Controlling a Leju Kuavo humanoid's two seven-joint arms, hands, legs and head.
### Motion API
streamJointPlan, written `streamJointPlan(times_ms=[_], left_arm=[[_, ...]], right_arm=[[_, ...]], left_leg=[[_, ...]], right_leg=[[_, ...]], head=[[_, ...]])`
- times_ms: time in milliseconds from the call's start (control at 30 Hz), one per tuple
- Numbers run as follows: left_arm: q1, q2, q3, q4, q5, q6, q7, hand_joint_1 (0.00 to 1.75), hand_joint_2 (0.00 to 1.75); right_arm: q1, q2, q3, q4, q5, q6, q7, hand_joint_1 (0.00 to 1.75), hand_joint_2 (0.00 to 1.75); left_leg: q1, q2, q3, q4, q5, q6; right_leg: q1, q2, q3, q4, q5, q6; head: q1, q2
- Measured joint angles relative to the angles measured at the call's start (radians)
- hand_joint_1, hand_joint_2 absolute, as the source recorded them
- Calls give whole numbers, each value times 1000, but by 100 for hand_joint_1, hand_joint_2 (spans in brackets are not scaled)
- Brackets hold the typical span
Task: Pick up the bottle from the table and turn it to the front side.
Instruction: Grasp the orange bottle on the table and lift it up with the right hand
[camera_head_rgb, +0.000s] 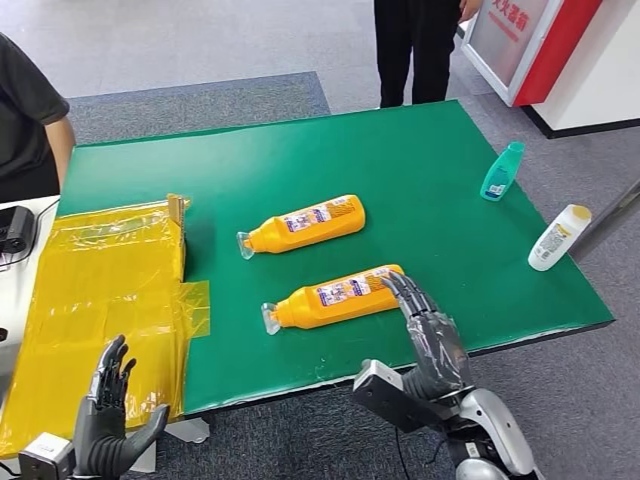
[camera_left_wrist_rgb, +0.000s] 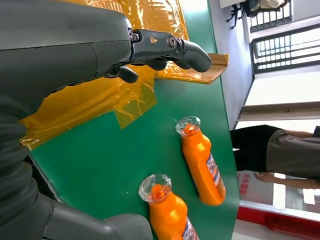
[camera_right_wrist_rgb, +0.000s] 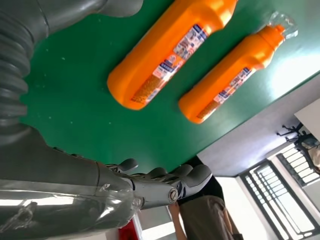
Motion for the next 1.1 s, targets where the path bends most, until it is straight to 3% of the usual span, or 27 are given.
streamJointPlan(times_ms=[767, 900, 1100], left_arm=[[-10, 21, -22, 31, 10, 4, -11, 0, 175], [-22, 29, -32, 39, 20, 4, -29, 0, 175], [-59, 60, -91, 70, 8, 20, -66, 0, 175]], right_arm=[[-30, -1, -13, 30, 18, 15, 5, 0, 175], [-78, -9, -13, 63, 46, 77, 40, 0, 175], [-225, -31, -3, 195, 70, 200, 86, 0, 175]], left_leg=[[0, 0, -1, 0, 0, 0], [0, 0, -2, 0, 0, 0], [0, 0, -3, 0, 3, 1]], right_leg=[[0, 0, -1, 0, 0, 0], [0, 0, -1, 0, 0, 0], [0, 0, -1, 0, 3, 1]], head=[[0, 0], [0, 0], [0, 0]])
